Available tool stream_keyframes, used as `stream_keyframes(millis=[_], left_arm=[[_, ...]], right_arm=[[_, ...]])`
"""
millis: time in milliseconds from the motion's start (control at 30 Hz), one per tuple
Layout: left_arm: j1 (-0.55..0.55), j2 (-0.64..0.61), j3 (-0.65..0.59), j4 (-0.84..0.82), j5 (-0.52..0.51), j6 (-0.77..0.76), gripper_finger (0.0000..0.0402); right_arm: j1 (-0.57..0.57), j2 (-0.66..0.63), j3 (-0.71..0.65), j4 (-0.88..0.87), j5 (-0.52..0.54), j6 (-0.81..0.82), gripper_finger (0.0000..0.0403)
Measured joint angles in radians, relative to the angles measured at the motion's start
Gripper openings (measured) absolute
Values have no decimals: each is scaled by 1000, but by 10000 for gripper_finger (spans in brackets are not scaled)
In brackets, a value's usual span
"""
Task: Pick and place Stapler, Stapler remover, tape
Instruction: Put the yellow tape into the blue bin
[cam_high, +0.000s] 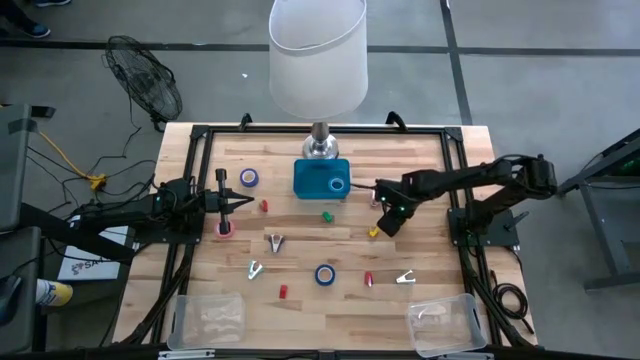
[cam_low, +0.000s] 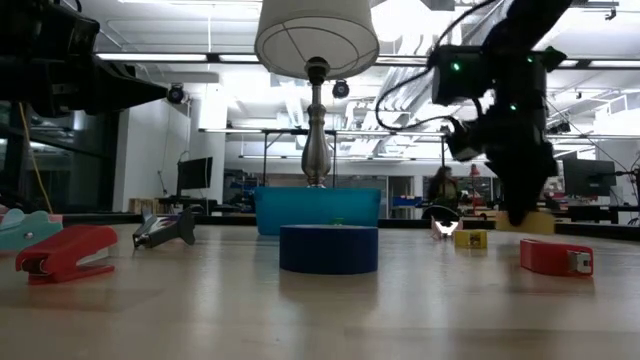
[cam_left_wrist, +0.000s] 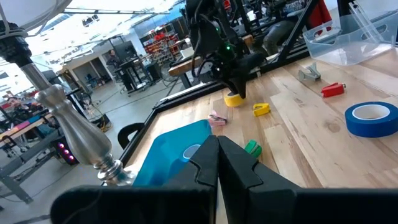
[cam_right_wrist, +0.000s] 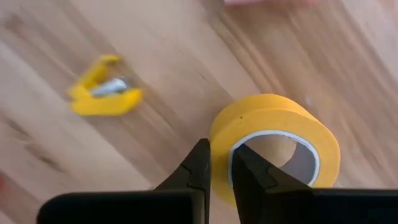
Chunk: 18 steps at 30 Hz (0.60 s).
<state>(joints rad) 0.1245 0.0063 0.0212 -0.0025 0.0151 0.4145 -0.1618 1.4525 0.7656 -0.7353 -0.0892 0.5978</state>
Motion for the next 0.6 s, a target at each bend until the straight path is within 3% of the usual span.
stream_keyframes(millis=[367,600], left_arm=[[0,0,0,0,0,0,1],[0,0,0,0,0,0,1]], right_arm=[[-5,17,234,-46,3,-147,29],[-41,174,455,-124,-17,-349,30]])
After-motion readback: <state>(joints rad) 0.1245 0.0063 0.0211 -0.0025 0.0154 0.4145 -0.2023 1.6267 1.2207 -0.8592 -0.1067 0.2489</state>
